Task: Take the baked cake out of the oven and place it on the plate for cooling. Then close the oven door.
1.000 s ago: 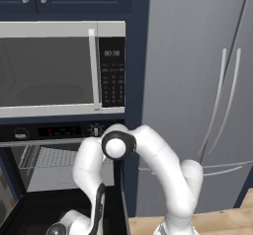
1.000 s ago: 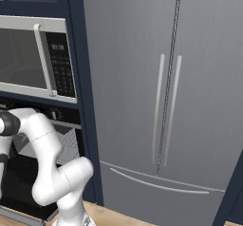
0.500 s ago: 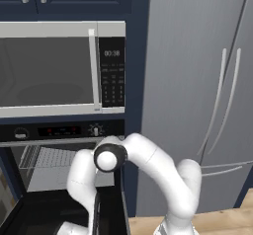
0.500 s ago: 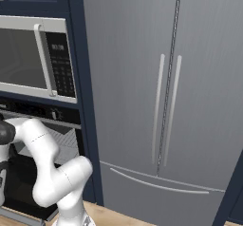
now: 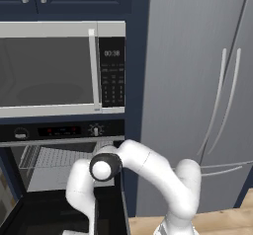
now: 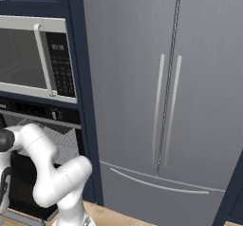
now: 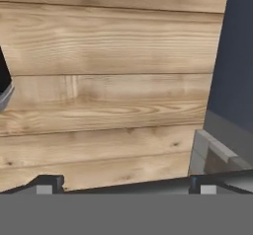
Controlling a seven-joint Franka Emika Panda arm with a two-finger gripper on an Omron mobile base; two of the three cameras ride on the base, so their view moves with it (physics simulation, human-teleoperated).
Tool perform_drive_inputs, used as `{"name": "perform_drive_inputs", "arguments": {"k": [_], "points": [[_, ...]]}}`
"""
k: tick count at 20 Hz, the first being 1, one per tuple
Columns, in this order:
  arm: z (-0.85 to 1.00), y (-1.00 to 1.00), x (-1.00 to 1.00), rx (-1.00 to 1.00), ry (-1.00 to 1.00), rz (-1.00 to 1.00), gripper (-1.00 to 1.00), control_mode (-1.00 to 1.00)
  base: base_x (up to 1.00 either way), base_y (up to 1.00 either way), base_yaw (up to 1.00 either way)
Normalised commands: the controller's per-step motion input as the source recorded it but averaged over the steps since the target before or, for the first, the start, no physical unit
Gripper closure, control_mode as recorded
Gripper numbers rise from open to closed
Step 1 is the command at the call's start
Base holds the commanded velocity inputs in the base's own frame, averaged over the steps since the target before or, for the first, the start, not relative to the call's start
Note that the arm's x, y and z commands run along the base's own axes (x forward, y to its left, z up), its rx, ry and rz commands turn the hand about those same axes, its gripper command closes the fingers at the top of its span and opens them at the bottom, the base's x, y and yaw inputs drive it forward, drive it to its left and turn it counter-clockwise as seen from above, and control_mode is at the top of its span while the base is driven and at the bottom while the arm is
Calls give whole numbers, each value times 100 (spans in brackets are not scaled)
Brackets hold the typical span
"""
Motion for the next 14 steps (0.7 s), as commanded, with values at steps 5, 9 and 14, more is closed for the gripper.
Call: {"name": "perform_drive_inputs", "arguments": {"k": [5, 9, 14], "points": [[-24, 8, 28, 0, -20, 0, -100, -100, 0, 0, 0], [-7, 11, 27, 0, -18, 0, -100, -100, 0, 0, 0], [0, 8, 31, 0, -14, 0, -100, -100, 0, 0, 0]]}}
